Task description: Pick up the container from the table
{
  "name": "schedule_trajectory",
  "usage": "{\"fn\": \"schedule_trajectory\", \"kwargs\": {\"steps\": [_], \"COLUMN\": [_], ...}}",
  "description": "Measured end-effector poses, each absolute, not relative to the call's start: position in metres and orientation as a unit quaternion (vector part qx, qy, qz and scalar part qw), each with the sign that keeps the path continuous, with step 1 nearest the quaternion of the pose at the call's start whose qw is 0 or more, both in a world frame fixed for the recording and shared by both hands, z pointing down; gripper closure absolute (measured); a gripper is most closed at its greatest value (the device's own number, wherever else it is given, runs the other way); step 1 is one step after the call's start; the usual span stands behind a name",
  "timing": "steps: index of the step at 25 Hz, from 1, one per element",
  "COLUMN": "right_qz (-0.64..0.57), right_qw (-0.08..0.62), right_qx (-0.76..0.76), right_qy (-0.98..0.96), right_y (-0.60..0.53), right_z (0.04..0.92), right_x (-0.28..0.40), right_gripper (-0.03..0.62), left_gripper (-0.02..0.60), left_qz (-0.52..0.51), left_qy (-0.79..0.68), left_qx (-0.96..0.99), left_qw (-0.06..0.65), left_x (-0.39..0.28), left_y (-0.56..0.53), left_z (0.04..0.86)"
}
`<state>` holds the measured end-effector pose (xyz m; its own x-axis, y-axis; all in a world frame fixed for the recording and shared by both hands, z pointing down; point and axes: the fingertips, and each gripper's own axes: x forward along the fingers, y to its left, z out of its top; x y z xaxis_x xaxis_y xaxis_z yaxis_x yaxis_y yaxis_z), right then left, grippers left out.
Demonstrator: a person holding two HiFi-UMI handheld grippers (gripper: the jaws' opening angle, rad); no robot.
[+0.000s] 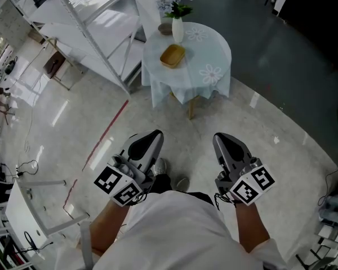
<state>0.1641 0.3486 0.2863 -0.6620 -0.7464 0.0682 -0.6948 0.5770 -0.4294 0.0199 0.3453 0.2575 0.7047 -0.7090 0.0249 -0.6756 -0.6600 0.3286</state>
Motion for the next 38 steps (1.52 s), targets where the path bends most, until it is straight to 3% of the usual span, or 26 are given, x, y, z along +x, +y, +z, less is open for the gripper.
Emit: {"fn": "schedule_trajectory", "kwargs": {"steps": [13,38], "right_qz": [-0.220,-0.262], "right_qw": [0.039,0.008], "right_qx": [-0.417,-0.455], "right_qy": [0.881,0.851], "right_y": [0.302,0.057], "right_z": [0.305,0.332], "right_x": [0.163,0.083], "right_gripper": [0.572,0.572], "left_gripper": [0.560,0.560], "left_qz": [-0.060,-0.040], "left_qy": [-0.373,-0.338], "left_qx": [0.910,0.913], "left_qw": [0.170,0.226], "left_x": [0.014,-0.060], "left_y": [0.291,0.028], "left_z": [0.274,0.310]}}
